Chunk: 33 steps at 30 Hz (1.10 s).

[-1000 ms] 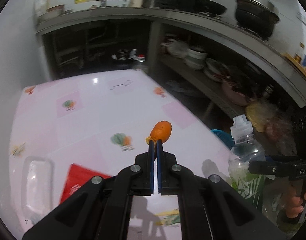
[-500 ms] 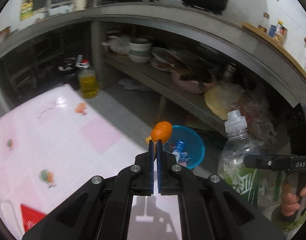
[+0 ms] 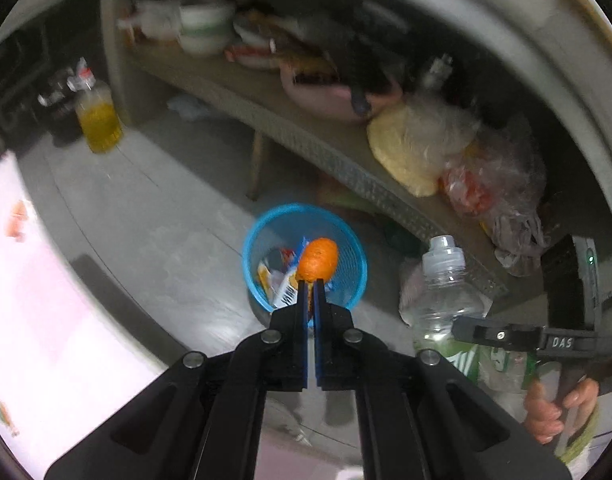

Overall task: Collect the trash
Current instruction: 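Open both grippers over the blue basket to drop the peel and bottle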

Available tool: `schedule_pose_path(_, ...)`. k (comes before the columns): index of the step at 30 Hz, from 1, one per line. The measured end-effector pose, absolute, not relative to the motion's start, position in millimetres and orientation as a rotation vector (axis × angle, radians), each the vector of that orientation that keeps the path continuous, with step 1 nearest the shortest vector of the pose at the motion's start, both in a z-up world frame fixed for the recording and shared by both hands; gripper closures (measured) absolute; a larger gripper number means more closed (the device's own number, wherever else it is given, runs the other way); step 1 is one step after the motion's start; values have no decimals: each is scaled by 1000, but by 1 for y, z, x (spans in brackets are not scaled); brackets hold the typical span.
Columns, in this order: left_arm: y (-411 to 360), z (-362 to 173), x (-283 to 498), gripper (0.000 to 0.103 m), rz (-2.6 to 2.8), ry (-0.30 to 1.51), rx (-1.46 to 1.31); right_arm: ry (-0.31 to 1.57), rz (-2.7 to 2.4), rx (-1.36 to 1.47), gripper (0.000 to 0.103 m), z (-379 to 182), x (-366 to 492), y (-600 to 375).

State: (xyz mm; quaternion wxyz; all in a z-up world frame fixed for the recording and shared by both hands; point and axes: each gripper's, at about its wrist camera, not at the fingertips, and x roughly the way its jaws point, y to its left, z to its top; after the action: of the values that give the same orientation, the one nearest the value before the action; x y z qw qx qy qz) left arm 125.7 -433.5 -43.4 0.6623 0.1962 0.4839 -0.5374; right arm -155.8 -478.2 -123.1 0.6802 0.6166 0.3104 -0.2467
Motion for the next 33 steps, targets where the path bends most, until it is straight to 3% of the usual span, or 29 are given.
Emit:
schedule_pose_path(14,-592,-173,132,100,-1115,1353,617,805,-662,1703,36,-270,-152,-573)
schedule_pose_path(16,-604,-180,138,95,-1115,1404,596,822,-711,1689,34,-286,-148,-587)
schedule_pose_path(18,-610,-182,141,79,-1099,1421,588,848,-740,1687,27,-298,-146,-594)
schedule_pose_path(19,-609,-180,144,77,-1095,1410,581,860,-763,1682,27,-302,-146,-594)
schedule_pose_path(21,-605,-174,147,70,-1096,1385,564,889,-830,1633,26,-302,-148,-591)
schedule_pose_path(33,-530,-109,155,55,-1106,1241,506,990,-1109,1233,25,-237,-165,-526)
